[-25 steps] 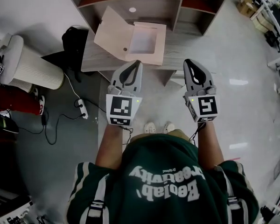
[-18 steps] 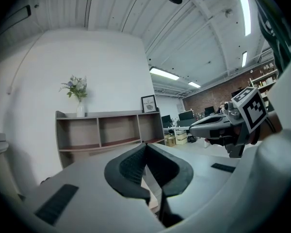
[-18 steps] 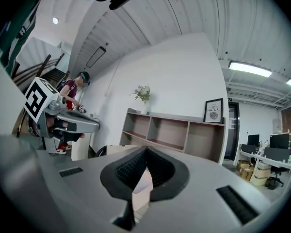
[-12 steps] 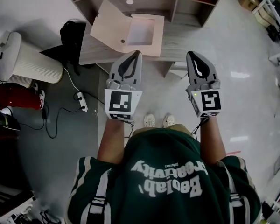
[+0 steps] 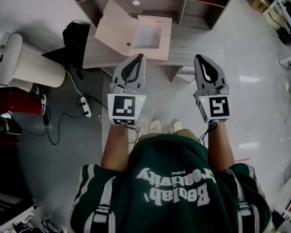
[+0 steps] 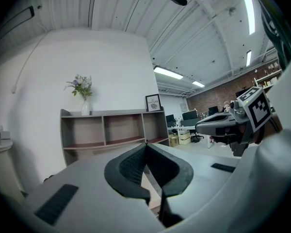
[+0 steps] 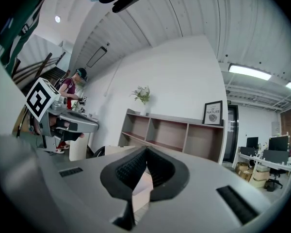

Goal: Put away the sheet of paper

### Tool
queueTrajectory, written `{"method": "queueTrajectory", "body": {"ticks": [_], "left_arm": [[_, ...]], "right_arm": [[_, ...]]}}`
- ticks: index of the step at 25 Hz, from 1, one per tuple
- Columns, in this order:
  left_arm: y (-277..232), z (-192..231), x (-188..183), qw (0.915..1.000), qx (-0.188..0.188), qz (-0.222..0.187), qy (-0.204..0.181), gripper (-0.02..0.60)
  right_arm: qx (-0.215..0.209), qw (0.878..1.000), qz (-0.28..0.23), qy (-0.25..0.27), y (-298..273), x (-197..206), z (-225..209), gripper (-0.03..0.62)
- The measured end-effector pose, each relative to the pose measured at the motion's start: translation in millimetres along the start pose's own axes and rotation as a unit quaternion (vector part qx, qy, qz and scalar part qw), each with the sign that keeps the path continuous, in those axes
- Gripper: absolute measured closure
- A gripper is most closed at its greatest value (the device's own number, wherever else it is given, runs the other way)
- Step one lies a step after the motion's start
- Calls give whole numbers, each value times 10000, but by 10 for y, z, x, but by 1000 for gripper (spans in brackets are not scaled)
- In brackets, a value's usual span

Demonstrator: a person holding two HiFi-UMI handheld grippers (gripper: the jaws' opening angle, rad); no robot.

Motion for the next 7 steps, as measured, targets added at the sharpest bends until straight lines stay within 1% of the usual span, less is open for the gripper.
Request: {"method": "queueTrajectory", "body": {"ticks": [7], "left_arm": [[-60, 62, 35, 10000, 26, 2, 14, 565]], "right_arm": [[14, 10000, 7, -20, -70, 17, 6, 560]]}}
Point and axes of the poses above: the fingertips, and each gripper's own axes: y backward along the fingers, z to its left, x out of its underside, the point moved 10 cm from there along y, backward along the fingers, and after that the axes turned 15 degrees about -x, right-handed, at the moved point
